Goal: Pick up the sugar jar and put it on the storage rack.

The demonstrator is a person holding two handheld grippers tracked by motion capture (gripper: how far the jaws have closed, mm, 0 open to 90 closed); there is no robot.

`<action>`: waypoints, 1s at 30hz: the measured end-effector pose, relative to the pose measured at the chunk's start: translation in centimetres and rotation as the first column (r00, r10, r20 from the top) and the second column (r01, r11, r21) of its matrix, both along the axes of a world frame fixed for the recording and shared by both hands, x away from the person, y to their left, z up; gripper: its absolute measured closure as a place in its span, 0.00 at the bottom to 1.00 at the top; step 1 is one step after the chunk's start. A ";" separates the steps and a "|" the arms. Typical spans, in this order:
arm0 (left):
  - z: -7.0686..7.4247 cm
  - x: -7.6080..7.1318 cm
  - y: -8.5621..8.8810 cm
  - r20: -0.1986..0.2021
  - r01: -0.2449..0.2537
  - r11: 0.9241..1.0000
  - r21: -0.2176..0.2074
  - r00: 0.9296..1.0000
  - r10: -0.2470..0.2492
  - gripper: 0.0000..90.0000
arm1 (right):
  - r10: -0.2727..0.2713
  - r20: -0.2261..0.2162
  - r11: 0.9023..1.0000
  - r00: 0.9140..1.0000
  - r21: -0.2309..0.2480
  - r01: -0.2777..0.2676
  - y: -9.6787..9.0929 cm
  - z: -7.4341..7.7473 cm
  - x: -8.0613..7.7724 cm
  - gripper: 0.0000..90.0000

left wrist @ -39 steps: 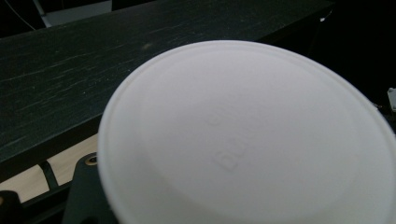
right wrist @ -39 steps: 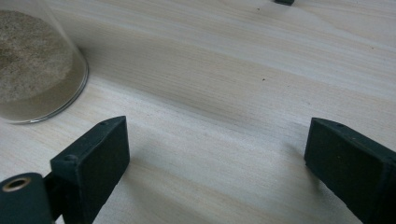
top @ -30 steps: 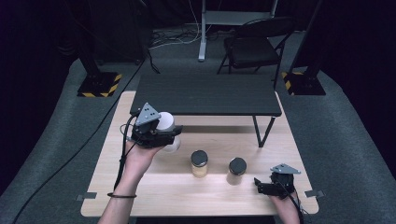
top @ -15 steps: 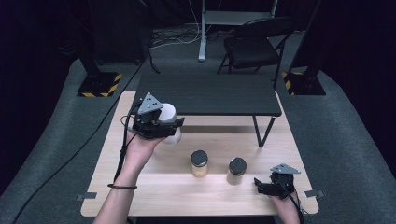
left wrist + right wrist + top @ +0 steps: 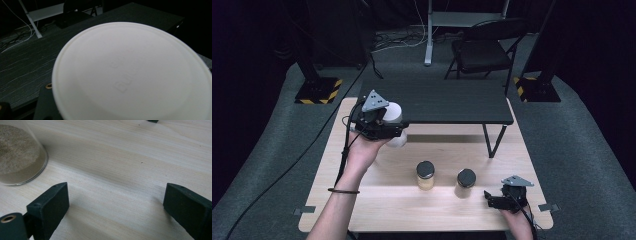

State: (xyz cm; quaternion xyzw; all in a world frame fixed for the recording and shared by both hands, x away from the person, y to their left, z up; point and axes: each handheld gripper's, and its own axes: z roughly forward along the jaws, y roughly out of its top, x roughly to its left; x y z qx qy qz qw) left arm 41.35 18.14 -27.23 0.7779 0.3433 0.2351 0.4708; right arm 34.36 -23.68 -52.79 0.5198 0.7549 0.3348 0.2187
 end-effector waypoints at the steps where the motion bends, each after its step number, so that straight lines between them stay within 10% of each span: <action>1: 0.1 0.1 0.0 0.003 -0.005 1.000 0.001 1.000 0.005 0.40 | 0.001 0.000 1.000 1.000 -0.001 -0.001 0.0 0.0 0.0 0.06; 30: 2.1 5.6 0.0 -0.014 -0.118 0.993 0.017 0.993 0.118 0.40 | 0.003 0.002 1.000 1.000 0.000 -0.003 0.0 0.0 0.0 0.06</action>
